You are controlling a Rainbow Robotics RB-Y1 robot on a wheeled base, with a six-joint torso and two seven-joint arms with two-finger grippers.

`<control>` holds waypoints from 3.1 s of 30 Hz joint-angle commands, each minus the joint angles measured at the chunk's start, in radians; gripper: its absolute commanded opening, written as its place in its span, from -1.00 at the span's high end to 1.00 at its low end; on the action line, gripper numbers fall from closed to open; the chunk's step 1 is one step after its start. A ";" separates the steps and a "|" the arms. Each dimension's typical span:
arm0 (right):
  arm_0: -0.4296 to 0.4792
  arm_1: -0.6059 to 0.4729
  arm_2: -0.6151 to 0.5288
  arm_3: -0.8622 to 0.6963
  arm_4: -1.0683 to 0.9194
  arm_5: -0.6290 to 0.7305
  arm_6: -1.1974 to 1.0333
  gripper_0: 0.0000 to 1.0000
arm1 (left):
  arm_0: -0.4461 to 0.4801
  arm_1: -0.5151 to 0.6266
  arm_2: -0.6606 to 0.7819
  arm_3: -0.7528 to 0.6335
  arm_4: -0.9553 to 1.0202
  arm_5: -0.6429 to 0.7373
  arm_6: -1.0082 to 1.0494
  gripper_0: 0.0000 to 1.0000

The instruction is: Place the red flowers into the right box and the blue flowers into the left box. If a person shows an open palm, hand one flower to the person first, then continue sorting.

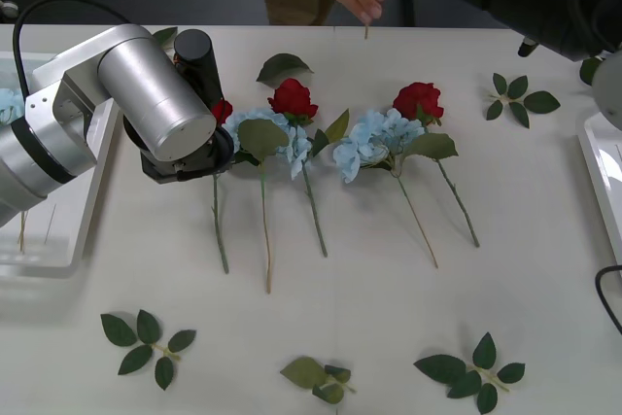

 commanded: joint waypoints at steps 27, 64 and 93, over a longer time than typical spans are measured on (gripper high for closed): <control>0.322 -0.308 0.073 0.515 -0.391 -0.029 0.305 -0.99 | 0.122 -0.085 -0.006 0.091 -0.168 -0.157 0.020 -1.00; -0.073 -0.070 0.435 0.945 -0.170 -0.129 0.328 1.00 | 0.136 -0.146 -0.056 0.251 -0.274 -0.330 0.036 1.00; 0.001 -0.312 -0.062 0.652 -0.271 0.405 0.341 1.00 | 0.112 -0.035 -0.054 0.076 -0.176 -0.214 0.030 1.00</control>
